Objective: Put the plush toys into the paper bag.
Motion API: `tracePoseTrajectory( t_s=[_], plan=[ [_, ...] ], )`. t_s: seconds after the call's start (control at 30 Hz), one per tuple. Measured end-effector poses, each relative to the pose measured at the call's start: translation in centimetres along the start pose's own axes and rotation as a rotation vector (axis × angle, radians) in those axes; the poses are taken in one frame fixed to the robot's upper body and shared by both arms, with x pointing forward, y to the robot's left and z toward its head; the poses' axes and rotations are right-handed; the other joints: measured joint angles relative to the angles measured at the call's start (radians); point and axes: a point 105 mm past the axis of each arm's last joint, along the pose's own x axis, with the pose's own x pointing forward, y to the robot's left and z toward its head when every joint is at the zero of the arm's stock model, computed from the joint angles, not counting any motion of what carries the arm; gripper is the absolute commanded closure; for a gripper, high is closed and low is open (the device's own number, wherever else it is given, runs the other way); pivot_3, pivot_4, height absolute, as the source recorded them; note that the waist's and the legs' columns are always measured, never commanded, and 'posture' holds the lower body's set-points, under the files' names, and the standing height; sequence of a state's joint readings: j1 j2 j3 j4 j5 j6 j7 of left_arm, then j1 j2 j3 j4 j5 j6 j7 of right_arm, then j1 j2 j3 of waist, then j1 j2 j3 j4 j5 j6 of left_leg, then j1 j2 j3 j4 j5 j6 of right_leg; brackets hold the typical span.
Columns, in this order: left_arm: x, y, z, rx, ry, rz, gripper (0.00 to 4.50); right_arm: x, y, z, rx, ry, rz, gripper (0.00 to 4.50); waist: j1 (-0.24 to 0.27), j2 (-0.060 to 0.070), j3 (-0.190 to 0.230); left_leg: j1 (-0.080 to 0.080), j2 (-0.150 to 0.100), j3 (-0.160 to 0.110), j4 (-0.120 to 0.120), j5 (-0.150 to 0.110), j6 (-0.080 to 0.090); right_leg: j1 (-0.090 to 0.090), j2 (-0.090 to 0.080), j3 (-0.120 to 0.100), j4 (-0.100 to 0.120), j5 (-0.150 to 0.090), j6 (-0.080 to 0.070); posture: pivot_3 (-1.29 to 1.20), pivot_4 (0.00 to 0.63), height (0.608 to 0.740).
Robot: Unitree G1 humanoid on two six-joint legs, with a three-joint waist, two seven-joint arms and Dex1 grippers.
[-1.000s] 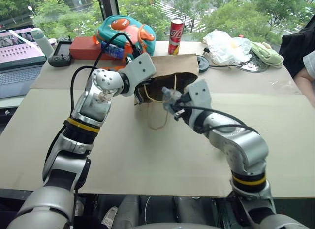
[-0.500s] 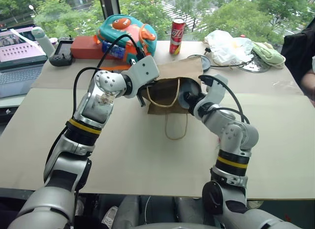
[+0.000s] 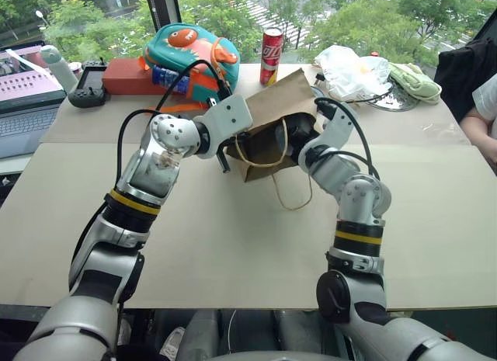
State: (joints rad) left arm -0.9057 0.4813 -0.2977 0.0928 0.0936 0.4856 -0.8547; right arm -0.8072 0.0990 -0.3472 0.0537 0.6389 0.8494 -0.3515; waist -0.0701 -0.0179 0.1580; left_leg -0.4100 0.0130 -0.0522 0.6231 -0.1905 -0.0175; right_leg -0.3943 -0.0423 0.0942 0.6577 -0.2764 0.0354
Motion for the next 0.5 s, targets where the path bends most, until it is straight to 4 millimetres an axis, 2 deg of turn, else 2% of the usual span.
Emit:
tracePoseTrajectory(
  t_s=[0.07, 0.1, 0.37, 0.4, 0.5],
  plan=[
    [0.0, 0.0, 0.0, 0.000, 0.000, -0.001, 4.50, 0.2, 0.4, -0.3, 0.000, 0.001, 0.000, 3.32, -0.001, 0.000, 0.000, 0.000, 0.000, 0.000, 0.000, 0.000, 0.000, 0.000, 0.000, 0.000, 0.000, 0.000, 0.000, 0.00, 0.150, 0.739],
    [0.0, 0.0, 0.0, 0.000, 0.000, -0.001, 4.50, 0.3, 0.5, -0.4, -0.002, 0.002, -0.003, 3.04, 0.000, 0.000, 0.000, 0.000, 0.000, 0.000, 0.000, 0.000, 0.000, 0.000, 0.000, 0.000, 0.000, 0.000, 0.000, 0.00, 0.150, 0.739],
    [0.0, 0.0, 0.0, 0.000, 0.001, 0.001, 4.50, 0.4, 1.8, -0.9, 0.024, 0.011, 0.023, 0.20, 0.000, 0.000, 0.000, 0.000, 0.000, 0.000, 0.000, 0.000, 0.000, 0.000, 0.000, 0.000, 0.000, 0.000, 0.000, 0.00, 0.150, 0.739],
    [0.0, 0.0, 0.0, 0.000, 0.001, 0.001, 4.50, 0.4, 1.8, -0.9, 0.034, 0.011, 0.024, 0.03, 0.000, 0.000, 0.000, 0.000, 0.000, 0.000, 0.000, 0.000, 0.000, 0.000, 0.000, 0.000, 0.000, 0.000, 0.000, 0.00, 0.150, 0.739],
    [0.0, 0.0, 0.0, 0.000, 0.001, 0.002, 4.50, 0.4, 2.0, -1.0, 0.057, 0.015, 0.034, 0.03, 0.000, 0.000, 0.000, 0.000, 0.000, 0.000, 0.000, 0.000, 0.000, 0.000, 0.000, 0.000, 0.000, 0.000, 0.000, 0.00, 0.150, 0.739]
  ],
)
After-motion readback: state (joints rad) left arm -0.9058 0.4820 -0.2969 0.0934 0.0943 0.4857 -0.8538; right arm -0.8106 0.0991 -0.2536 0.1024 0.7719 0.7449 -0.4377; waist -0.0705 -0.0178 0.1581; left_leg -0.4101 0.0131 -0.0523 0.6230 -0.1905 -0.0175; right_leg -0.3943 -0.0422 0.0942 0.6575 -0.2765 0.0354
